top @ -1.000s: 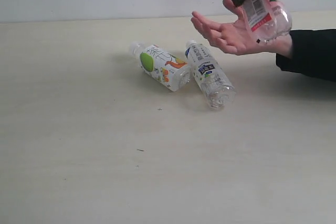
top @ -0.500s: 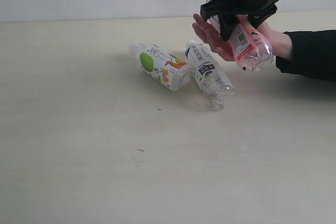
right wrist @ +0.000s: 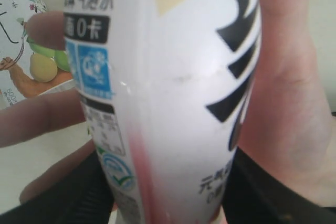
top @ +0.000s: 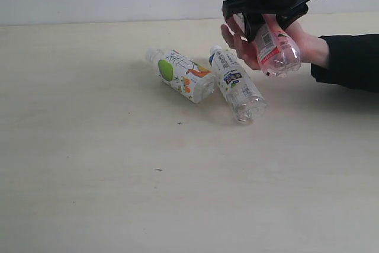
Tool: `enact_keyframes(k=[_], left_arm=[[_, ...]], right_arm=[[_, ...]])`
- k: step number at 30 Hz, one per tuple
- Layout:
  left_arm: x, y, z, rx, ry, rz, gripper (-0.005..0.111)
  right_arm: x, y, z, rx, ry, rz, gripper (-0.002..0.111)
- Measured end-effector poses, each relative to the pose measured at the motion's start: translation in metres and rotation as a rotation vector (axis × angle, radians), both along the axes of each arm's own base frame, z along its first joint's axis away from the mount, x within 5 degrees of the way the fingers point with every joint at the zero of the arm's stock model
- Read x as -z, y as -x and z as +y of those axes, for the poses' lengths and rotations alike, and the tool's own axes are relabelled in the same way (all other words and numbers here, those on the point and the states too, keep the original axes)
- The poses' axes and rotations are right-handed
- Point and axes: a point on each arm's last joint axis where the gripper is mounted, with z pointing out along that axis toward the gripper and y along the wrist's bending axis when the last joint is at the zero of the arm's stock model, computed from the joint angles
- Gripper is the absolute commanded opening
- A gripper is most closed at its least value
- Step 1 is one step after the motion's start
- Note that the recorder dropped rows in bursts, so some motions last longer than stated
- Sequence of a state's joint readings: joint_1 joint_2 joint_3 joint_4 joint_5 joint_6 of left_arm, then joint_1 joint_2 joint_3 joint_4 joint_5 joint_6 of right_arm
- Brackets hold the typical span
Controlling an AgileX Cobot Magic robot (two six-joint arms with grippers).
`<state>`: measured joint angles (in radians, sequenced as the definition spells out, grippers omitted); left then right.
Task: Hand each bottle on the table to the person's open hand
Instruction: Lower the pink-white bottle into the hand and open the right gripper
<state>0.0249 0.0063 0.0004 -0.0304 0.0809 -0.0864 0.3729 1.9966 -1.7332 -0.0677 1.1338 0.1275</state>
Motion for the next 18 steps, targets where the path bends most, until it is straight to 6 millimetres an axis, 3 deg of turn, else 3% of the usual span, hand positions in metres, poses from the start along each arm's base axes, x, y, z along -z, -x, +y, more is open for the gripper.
enact_keyframes(k=[5,10,18], left_arm=[[0.0000,0.0000,0.0000,0.000,0.000,0.000,0.000],[0.0000,0.0000,0.0000,0.000,0.000,0.000,0.000],[0.0000,0.0000,0.0000,0.000,0.000,0.000,0.000]], right_arm=[[0.0000,0.0000,0.0000,0.000,0.000,0.000,0.053],[-0.0001,-0.0003,0.0002,0.000,-0.003,-0.003,0.076],[-0.0002,-0.0006,0.0004,-0.006,-0.003,-0.007,0.096]])
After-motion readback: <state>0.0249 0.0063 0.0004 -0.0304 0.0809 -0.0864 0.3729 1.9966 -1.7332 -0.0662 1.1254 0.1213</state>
